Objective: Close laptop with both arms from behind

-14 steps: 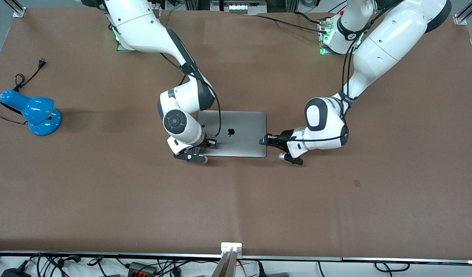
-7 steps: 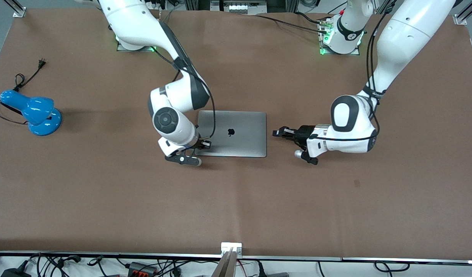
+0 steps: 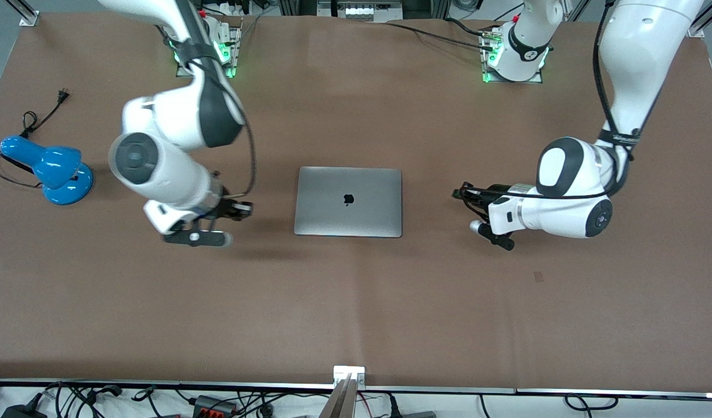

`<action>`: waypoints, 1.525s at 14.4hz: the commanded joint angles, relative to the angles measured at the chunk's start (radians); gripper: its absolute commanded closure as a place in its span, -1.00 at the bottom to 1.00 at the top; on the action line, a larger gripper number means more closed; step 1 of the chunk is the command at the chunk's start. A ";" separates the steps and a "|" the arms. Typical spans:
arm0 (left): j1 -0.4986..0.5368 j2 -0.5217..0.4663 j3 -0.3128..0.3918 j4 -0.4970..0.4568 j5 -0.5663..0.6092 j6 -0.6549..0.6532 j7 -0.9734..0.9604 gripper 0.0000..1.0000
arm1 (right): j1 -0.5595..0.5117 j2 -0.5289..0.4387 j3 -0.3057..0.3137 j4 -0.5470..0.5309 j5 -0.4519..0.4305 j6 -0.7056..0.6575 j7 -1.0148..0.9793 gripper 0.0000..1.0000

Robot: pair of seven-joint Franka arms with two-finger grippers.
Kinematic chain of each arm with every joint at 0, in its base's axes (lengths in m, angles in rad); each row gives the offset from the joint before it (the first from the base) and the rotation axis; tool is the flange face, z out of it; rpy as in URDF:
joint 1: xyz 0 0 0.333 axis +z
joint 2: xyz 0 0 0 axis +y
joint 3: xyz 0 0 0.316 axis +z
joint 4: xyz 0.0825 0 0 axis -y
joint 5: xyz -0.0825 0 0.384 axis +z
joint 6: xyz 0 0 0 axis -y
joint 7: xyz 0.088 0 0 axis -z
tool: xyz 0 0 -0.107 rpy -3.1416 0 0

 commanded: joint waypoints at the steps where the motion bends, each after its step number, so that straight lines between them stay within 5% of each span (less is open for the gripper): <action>1: -0.026 -0.005 0.002 0.093 0.223 -0.142 -0.166 0.93 | 0.003 -0.041 -0.039 -0.019 -0.005 -0.034 -0.042 -1.00; 4: -0.032 -0.005 0.002 0.112 0.380 -0.215 -0.254 0.81 | 0.006 -0.055 -0.120 0.021 -0.005 -0.075 -0.049 -1.00; 5: -0.032 -0.007 0.004 0.114 0.423 -0.239 -0.278 0.52 | 0.005 -0.055 -0.140 0.057 -0.007 -0.110 -0.053 -1.00; 6: -0.028 -0.007 0.002 0.114 0.468 -0.258 -0.289 -0.71 | 0.005 -0.054 -0.163 0.099 -0.013 -0.164 -0.058 -1.00; 7: -0.019 -0.010 -0.001 0.114 0.477 -0.262 -0.286 -1.00 | -0.001 -0.054 -0.176 0.140 -0.025 -0.212 -0.058 -1.00; 15: -0.017 -0.011 0.004 0.281 0.476 -0.483 -0.337 -1.00 | 0.005 -0.055 -0.329 0.251 -0.040 -0.290 -0.199 -1.00; 19: -0.052 -0.007 -0.006 0.259 0.453 -0.571 -0.395 -1.00 | 0.002 -0.069 -0.334 0.251 -0.039 -0.293 -0.194 -1.00; 22: -0.042 -0.091 0.061 0.261 0.381 -0.575 -0.395 -1.00 | -0.004 -0.069 -0.349 0.251 -0.033 -0.292 -0.194 -1.00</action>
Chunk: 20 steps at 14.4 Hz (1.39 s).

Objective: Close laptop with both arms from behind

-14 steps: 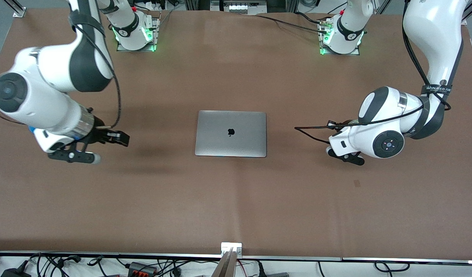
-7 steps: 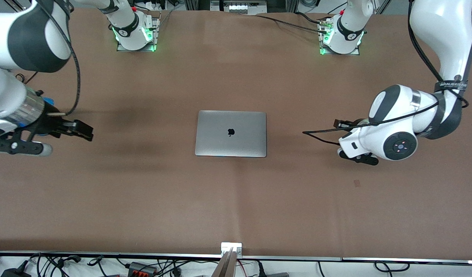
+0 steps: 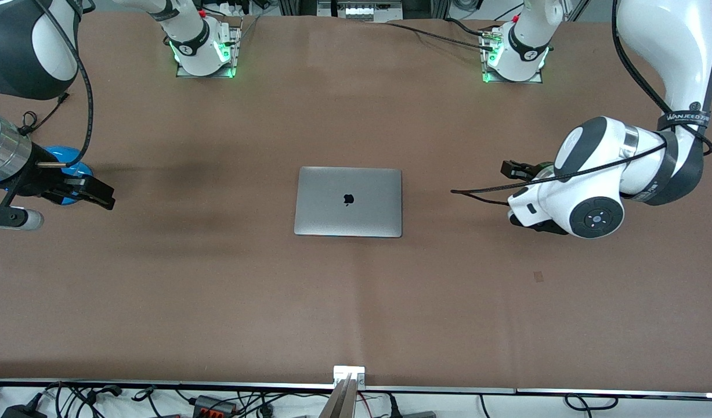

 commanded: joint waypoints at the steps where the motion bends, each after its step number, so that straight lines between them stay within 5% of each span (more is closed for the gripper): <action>1: 0.007 -0.107 0.093 -0.013 -0.041 -0.021 0.007 -1.00 | 0.001 -0.008 -0.017 0.010 0.002 -0.015 -0.009 -1.00; 4: -0.001 -0.205 0.190 -0.034 -0.049 -0.003 0.005 -1.00 | -0.059 -0.029 0.027 0.010 0.007 -0.002 -0.009 -1.00; 8: -0.044 -0.401 0.294 -0.193 -0.102 0.168 0.014 -1.00 | -0.365 -0.102 0.378 0.006 -0.074 -0.002 -0.009 -1.00; 12: -0.139 -0.475 0.371 -0.204 -0.110 0.244 0.031 -1.00 | -0.701 -0.157 0.755 -0.010 -0.194 -0.002 -0.010 -1.00; 17: -0.139 -0.542 0.405 -0.221 -0.135 0.240 0.138 -1.00 | -0.724 -0.183 0.776 -0.048 -0.256 -0.015 -0.059 -1.00; 20: -0.112 -0.613 0.400 -0.323 -0.133 0.308 0.148 -1.00 | -0.722 -0.284 0.776 -0.209 -0.262 0.039 -0.075 -1.00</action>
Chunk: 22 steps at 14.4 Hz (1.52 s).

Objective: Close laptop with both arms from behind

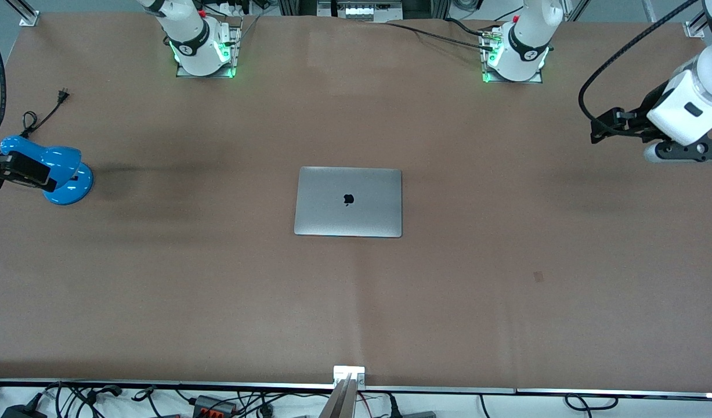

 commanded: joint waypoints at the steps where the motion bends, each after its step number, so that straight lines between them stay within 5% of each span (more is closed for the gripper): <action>1: 0.016 -0.073 0.008 -0.091 -0.020 0.061 0.042 -1.00 | -0.017 -0.137 0.024 -0.198 -0.020 0.070 -0.021 -1.00; 8: -0.018 -0.039 0.030 -0.069 -0.023 0.103 0.039 -1.00 | -0.018 -0.277 0.023 -0.401 -0.023 0.106 -0.021 -1.00; 22: -0.012 -0.009 0.054 -0.014 -0.044 0.093 0.035 -1.00 | -0.020 -0.291 0.024 -0.361 -0.015 0.061 -0.006 -1.00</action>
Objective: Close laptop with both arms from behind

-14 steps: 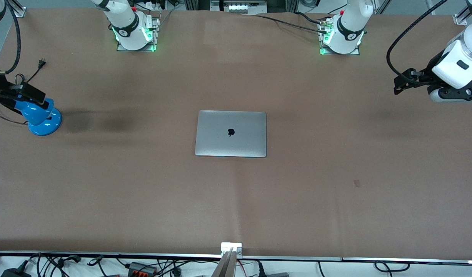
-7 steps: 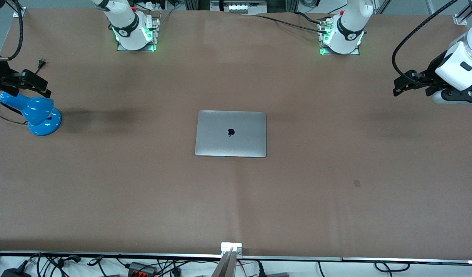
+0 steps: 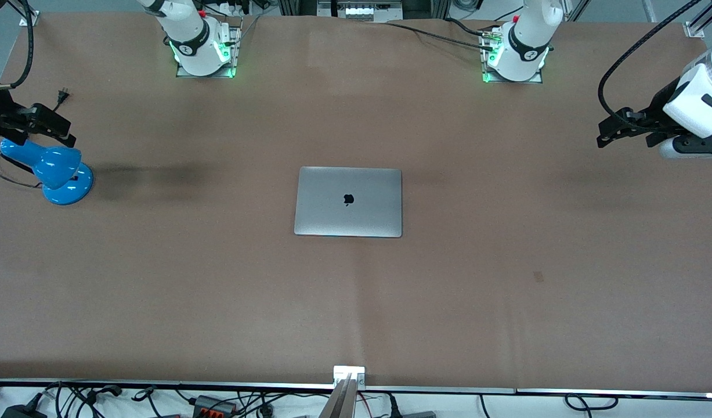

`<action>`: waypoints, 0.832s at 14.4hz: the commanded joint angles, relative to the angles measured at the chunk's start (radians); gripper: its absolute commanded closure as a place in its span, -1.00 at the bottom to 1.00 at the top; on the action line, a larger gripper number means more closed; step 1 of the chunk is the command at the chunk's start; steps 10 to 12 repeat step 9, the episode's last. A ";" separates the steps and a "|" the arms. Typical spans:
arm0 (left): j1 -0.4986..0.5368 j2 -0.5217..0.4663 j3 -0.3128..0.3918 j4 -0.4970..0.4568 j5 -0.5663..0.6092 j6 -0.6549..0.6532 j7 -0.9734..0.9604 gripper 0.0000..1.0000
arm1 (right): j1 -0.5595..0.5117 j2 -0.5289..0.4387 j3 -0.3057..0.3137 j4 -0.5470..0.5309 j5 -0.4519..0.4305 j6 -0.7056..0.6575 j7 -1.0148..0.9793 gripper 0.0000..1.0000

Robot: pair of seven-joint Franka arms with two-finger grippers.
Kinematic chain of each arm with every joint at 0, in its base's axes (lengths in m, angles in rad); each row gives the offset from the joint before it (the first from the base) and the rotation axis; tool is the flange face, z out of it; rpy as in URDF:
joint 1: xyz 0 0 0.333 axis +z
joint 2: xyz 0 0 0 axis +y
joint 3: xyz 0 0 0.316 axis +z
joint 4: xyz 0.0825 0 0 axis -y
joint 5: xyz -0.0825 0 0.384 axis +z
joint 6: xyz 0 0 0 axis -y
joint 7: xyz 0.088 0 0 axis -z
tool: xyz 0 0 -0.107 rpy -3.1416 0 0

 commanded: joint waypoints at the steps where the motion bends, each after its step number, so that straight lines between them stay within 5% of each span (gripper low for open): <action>1: -0.004 0.019 0.012 0.036 -0.007 -0.010 0.020 -1.00 | -0.019 -0.012 0.019 0.005 -0.007 -0.014 -0.003 -1.00; 12: 0.000 0.019 0.012 0.039 -0.006 -0.020 0.018 -1.00 | -0.019 -0.013 0.019 0.003 -0.011 -0.014 -0.003 -1.00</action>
